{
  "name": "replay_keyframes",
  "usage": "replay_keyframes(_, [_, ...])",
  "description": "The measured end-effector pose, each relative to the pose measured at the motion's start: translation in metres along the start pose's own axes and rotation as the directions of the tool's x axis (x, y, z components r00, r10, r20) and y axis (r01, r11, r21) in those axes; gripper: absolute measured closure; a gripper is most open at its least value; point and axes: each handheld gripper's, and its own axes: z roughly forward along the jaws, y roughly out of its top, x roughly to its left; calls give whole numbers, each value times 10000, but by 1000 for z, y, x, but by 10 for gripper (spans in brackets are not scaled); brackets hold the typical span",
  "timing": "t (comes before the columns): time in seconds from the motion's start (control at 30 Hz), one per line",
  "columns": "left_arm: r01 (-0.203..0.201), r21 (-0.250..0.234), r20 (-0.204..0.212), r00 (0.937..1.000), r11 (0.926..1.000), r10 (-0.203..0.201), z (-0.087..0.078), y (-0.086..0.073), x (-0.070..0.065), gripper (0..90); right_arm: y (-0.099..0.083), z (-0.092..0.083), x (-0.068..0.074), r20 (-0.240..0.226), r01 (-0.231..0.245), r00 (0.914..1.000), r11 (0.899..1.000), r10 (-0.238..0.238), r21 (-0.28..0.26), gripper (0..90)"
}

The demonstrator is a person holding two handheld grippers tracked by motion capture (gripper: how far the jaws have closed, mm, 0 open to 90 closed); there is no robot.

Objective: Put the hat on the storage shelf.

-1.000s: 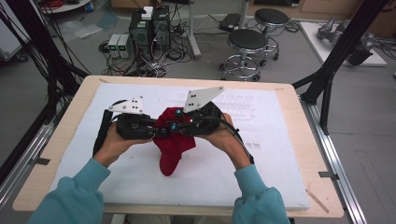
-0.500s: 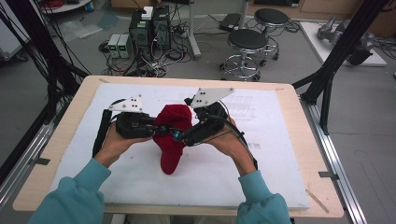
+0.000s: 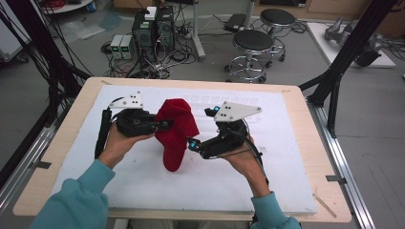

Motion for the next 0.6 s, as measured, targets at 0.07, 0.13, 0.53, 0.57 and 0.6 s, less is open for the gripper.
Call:
replay_keyframes(0.07, [-84, -79, 18, 10000, 9999, 84, 0, 2, 0, 829, -5, -1, 3, -2, -125, 9999, 9999, 125, 28, 16])
replay_keyframes(0.13, [-72, -181, -132, 9999, 9998, 69, 1, 6, -1, 829, -11, -2, 7, 61, -200, 9998, 9998, 200, -95, 27])
replay_keyframes(0.53, [289, -830, -1365, 9898, 9961, -401, 1, 19, -4, 829, -40, 11, 17, 312, -797, 9964, 9964, 788, 272, 39])
replay_keyframes(0.57, [313, -858, -1425, 9889, 9958, -433, 1, 20, -5, 829, -42, 13, 17, 250, -797, 9966, 9963, 789, 335, 45])
replay_keyframes(0.6, [302, -880, -1512, 9876, 9957, -433, 2, 20, -5, 829, -42, 15, 18, 276, -828, 9963, 9959, 818, 366, 45])
